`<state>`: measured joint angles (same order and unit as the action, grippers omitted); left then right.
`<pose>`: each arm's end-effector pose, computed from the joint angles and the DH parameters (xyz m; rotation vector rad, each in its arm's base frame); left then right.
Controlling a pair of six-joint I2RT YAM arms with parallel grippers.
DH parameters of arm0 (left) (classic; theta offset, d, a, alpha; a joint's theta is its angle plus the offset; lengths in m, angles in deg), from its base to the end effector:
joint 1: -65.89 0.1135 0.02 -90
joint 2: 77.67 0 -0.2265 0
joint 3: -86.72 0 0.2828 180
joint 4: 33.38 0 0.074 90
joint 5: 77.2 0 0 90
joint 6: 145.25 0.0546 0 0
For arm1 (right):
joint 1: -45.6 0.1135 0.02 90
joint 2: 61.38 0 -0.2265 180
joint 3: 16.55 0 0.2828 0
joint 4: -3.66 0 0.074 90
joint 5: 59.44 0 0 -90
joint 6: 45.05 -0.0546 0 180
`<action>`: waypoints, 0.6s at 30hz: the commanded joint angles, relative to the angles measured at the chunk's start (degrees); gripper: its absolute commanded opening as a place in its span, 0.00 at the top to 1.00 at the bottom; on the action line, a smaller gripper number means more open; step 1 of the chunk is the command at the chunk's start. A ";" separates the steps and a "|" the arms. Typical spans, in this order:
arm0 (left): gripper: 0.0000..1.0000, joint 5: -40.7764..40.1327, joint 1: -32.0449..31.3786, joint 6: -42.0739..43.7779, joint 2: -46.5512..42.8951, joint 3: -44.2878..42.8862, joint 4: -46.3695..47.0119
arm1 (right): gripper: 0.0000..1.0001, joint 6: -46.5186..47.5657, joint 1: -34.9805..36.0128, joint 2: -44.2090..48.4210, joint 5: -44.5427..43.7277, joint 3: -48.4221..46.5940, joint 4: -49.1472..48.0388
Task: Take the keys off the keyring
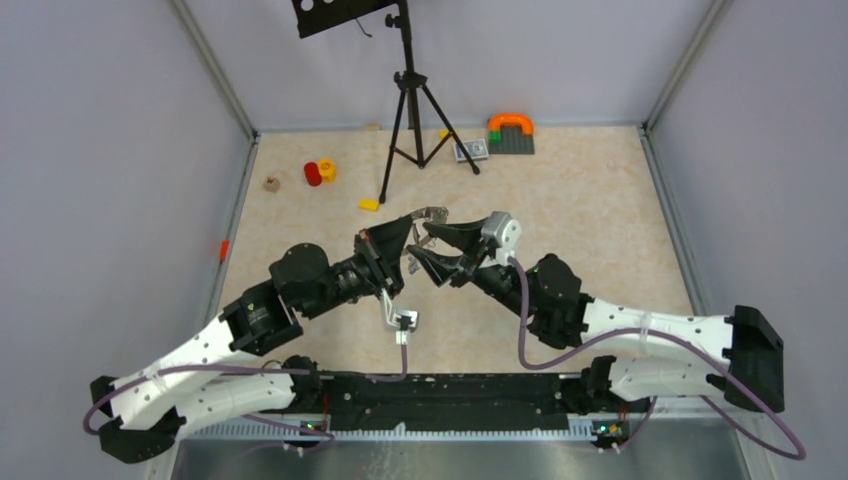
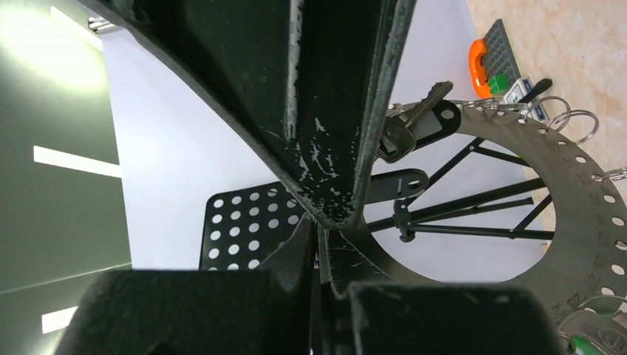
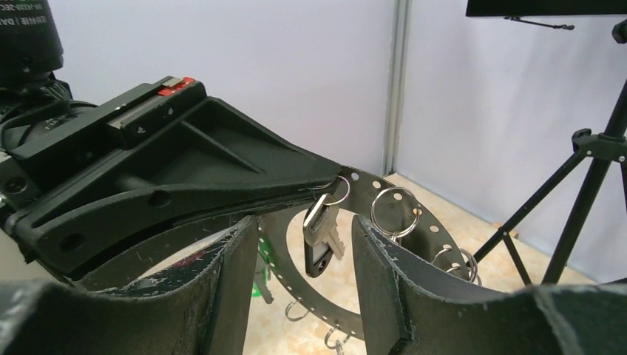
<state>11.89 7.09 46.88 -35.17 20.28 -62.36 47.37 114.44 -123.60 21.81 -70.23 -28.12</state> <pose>0.1248 -0.2045 0.3700 1.6666 0.2924 0.5845 0.1203 0.2877 0.3224 -0.5921 1.0678 0.9305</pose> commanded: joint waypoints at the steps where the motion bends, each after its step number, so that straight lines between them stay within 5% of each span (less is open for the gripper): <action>1: 1.00 0.59 -0.53 0.09 -1.03 -0.30 3.99 | 0.52 -0.31 0.43 -0.76 -1.49 -2.78 -1.26; 18: 1.00 2.52 -1.04 -0.15 -1.64 -0.03 3.64 | 0.58 1.27 0.46 -3.10 -8.16 -4.17 -2.01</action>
<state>13.18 6.52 46.88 -35.25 20.34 -62.36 47.87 114.44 -126.44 16.12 -71.26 -27.80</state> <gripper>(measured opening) 0.005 0.424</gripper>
